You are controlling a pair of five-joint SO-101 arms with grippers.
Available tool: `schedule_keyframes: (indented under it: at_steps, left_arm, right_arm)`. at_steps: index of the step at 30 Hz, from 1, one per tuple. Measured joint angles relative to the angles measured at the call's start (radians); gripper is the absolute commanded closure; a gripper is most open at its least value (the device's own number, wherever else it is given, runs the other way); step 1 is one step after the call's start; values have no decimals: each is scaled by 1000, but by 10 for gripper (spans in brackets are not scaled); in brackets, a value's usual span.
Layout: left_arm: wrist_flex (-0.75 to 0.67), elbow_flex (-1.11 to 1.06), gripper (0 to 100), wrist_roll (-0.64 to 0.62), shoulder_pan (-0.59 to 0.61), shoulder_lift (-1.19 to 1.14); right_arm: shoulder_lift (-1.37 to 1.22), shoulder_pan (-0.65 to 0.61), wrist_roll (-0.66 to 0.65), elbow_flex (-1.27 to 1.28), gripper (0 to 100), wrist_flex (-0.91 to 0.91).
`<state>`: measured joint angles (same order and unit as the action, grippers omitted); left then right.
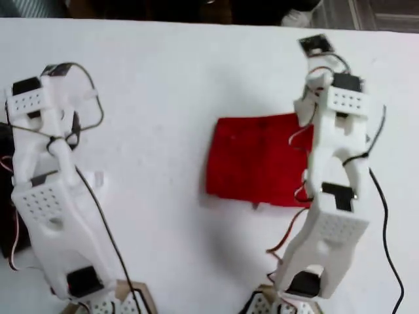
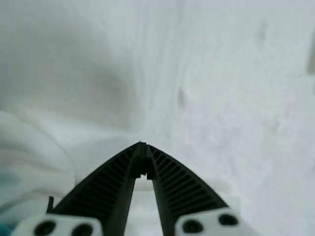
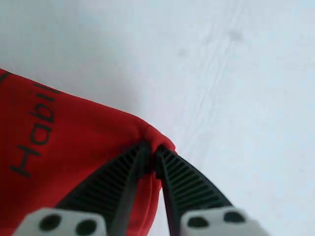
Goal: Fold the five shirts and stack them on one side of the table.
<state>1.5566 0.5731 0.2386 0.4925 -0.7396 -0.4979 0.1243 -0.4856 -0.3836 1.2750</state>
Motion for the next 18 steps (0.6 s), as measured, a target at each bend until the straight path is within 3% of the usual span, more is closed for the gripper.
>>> schedule_keyframes:
  at_steps: [3, 9, 14, 17, 18]
  left_arm:
    - [0, 0, 975, -9, 2, 0]
    - [9, 0, 975, -9, 0, 0]
    - [9, 0, 975, -11, -2, 0]
    - [32, 21, 975, -11, -35, 0]
    - [41, 40, 975, -15, -55, 0]
  right_arm:
    - [-55, -18, 0, 0, 957, -20]
    - [-68, -20, 0, -29, 810, -11]
    - [-58, -6, 8, -153, 866, 114]
    - [-8, -6, 94, -198, 985, 216]
    - [12, -6, 126, -204, 981, 252]
